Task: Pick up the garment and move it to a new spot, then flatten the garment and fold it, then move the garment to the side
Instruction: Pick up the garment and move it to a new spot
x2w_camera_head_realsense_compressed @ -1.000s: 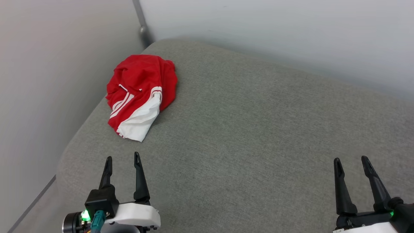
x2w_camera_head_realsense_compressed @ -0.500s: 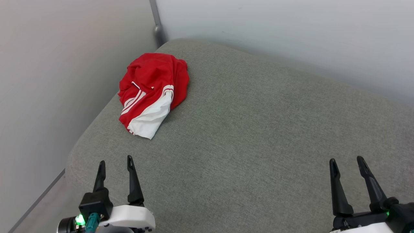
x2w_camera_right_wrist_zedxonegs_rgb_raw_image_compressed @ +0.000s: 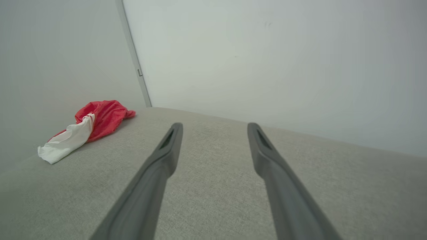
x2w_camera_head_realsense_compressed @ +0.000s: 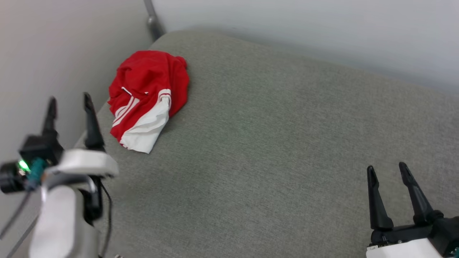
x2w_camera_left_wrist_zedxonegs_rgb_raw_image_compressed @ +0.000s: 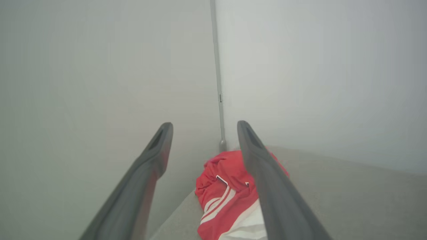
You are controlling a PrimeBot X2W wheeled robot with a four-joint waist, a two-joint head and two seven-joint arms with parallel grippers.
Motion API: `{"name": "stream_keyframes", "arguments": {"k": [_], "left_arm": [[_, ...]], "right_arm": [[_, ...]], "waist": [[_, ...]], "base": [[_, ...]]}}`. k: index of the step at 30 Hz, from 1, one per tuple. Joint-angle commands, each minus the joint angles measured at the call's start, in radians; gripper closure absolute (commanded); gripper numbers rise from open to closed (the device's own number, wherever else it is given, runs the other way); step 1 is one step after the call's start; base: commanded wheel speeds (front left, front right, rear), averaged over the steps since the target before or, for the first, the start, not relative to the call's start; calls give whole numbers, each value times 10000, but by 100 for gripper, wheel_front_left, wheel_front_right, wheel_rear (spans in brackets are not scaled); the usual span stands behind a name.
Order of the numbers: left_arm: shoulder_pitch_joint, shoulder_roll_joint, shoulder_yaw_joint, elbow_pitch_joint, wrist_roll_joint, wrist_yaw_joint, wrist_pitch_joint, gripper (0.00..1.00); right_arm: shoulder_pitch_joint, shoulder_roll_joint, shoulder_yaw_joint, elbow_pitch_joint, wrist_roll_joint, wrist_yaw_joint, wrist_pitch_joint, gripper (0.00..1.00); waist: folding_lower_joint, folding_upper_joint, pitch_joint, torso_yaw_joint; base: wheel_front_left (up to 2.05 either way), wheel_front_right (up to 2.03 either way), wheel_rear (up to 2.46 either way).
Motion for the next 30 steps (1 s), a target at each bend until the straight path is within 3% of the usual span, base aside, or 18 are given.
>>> {"name": "stream_keyframes", "arguments": {"k": [1, 6, 12, 19, 24, 30], "left_arm": [[-587, 230, 136, 169, 54, -124, -24, 0], [-2439, 1202, 303, 1130, 49, -534, 179, 0], [-4523, 2420, 297, 1911, -206, -1305, 1881, 0], [-6117, 3523, -143, 2630, -1043, -2017, 4853, 0], [-6727, 4247, -914, 2749, -1927, -2124, 7222, 0], [-6702, 5040, -2082, 2518, -3803, -2122, 9455, 0]], "right_arm": [[-238, 15, -17, -70, -97, -5, -20, 0], [-496, 13, -116, -239, -370, -7, -21, 0], [-968, 15, -254, -484, -647, -5, -21, 0], [-1629, 13, -197, -763, -857, -7, -20, 0], [-2020, 13, -187, -1058, -955, -7, -21, 0], [-2353, 13, -88, -1494, -1098, -5, -21, 0]], "waist": [[0, 0, 302, -300], [0, 0, 995, -785], [0, 0, 2031, -1290], [0, 0, 3053, -1794], [0, 0, 3660, -2041], [0, 0, 4386, -2271]], "base": [[0, 0, 0], [0, 0, 0], [0, 0, 0], [0, 0, 0], [0, 0, 0], [0, 0, 0]]}}
